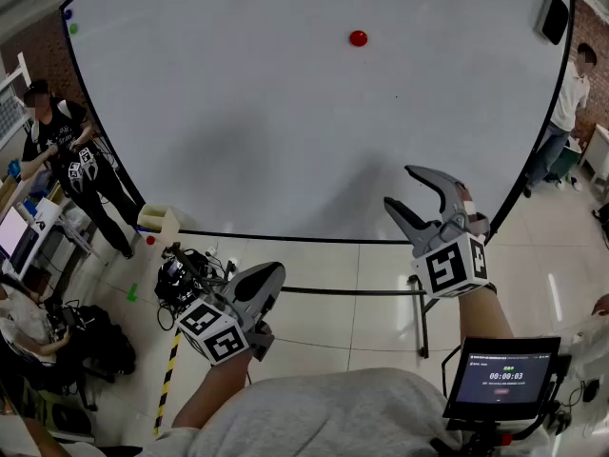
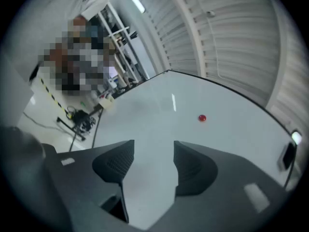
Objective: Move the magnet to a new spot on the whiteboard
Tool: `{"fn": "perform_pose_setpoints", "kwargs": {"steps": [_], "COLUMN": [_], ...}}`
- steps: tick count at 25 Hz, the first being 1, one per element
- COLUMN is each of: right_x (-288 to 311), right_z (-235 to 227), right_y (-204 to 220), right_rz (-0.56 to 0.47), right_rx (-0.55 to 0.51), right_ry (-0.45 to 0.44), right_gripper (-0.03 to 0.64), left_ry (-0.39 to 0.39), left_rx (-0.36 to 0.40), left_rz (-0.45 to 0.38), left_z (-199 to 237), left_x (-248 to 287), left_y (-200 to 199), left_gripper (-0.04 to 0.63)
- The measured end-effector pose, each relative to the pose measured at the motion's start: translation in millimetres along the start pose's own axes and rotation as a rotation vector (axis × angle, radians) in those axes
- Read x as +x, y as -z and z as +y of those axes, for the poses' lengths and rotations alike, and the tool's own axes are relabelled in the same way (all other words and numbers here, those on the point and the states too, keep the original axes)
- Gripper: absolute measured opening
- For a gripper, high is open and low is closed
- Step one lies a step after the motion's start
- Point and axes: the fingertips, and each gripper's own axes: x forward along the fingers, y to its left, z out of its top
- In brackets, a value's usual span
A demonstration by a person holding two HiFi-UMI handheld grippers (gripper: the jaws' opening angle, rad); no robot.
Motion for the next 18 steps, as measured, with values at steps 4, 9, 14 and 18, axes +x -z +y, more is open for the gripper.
{"fn": "perform_pose_setpoints", "kwargs": {"steps": [4, 9, 14, 18], "right_x": [33, 103, 142, 155], "right_z": [-78, -161, -188, -187], "right_y": [-31, -61, -61, -53], "right_rz": [0.036, 0.079, 0.146, 0.165], "right_rx": [-0.191, -0.263, -0.263, -0.227], "right_ry": [0.123, 0.198, 0.190, 0.184], "right_gripper": [0.270, 0.263, 0.219, 0.133], "left_ry": [-0.010, -0.040, -0.061, -0.081], "left_rx": [-0.001, -0.005, 0.015, 0.016], "left_rz": [0.007, 0.015, 0.007, 0.005], "left_z": [-14, -1, 9, 9], "left_x": [-12, -18, -28, -32], "left_y": [-9, -5, -4, -8], "left_gripper": [0.000, 0.000, 0.000, 0.000]}}
